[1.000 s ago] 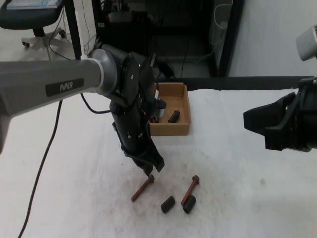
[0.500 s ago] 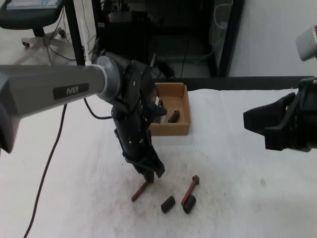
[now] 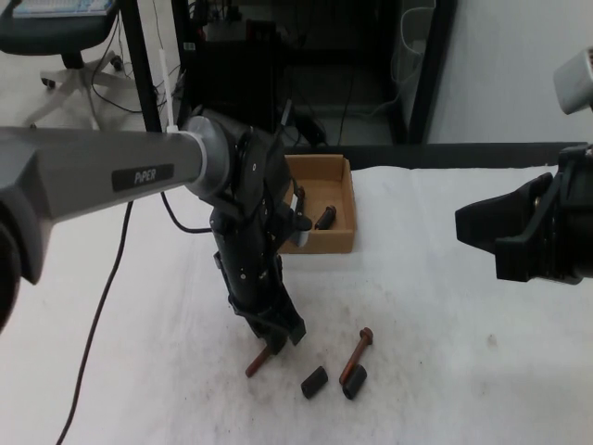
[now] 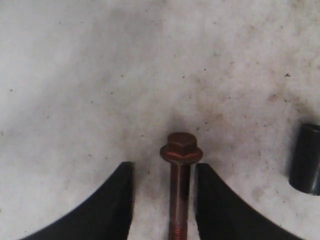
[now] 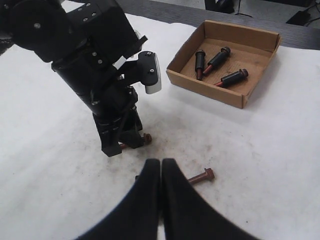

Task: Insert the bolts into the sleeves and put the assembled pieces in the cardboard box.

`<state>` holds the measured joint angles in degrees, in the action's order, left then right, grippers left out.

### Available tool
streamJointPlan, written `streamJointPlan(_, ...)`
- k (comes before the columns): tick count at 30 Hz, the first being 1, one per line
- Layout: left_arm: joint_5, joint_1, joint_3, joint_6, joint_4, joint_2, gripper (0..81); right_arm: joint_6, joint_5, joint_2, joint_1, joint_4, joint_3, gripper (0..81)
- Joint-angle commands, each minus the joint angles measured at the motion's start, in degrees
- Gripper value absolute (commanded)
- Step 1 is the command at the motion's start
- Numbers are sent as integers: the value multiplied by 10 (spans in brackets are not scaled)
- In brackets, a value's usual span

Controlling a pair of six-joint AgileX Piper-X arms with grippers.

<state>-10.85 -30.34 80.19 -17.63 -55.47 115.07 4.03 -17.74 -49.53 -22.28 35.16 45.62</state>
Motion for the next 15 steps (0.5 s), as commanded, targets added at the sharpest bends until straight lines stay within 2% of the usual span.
streamJointPlan(1, -4, 1, 3, -4, 7, -1, 368, -2, -2, 1, 2, -7, -1, 8)
streamJointPlan(15, -4, 1, 3, -4, -20, 23, 368, -2, -2, 1, 2, -7, -1, 8)
